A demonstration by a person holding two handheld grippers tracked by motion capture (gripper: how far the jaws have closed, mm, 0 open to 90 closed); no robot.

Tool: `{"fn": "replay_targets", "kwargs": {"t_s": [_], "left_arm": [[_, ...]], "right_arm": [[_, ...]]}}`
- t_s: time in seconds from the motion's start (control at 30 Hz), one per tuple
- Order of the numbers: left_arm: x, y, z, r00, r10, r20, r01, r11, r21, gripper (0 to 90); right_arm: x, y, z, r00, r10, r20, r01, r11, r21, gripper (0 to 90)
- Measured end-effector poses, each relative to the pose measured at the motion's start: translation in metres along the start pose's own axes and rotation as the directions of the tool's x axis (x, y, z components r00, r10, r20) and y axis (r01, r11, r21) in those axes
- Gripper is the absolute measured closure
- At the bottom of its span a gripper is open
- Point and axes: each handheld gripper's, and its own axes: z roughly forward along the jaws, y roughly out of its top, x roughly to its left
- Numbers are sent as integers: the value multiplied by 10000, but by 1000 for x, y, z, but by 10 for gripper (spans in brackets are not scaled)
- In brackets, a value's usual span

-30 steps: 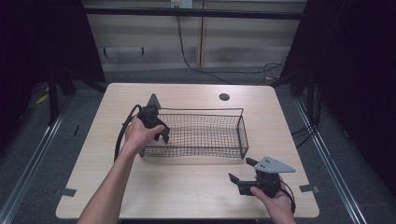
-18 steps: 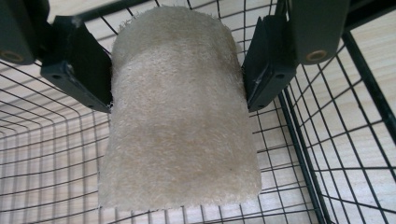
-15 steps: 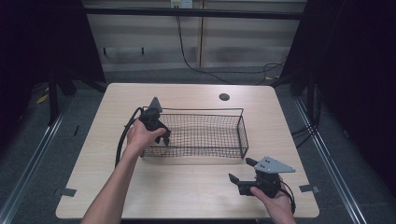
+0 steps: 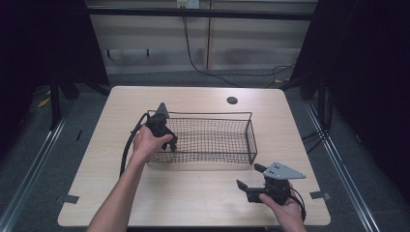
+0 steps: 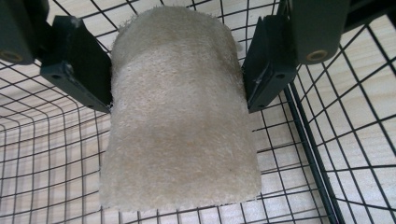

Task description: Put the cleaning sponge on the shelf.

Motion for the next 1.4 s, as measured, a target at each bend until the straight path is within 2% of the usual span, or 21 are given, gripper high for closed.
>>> {"fn": "replay_targets", "kwargs": {"t_s": [0.5, 0.7, 0.9, 1.07, 1.1, 1.4], "left_arm": [[0, -1, -1, 9999, 134, 94, -135, 9999, 82, 260], [2, -1, -3, 9992, 94, 400, -96, 9999, 70, 221], [3, -2, -5, 9977, 278, 625, -277, 9996, -23, 187], [5, -4, -8, 9931, 609, 999, -593, 9981, -189, 178], [6, -4, -9, 9906, 817, 1097, -800, 9966, -205, 177], [9, -8, -17, 9815, 1196, 1493, -1107, 9916, -663, 177]], "right_arm": [[0, 0, 1, 10000, -27, -61, 27, 10000, 20, 157], [0, 0, 1, 10000, -26, -62, 26, 10000, 27, 157], [1, 0, 1, 10000, 0, -64, 1, 10000, 50, 157], [1, 0, 1, 10000, -17, -75, 18, 10000, 42, 157], [1, 0, 2, 10000, -30, -82, 30, 10000, 41, 157], [1, 0, 2, 10000, -41, -72, 42, 10000, 46, 157]]}}
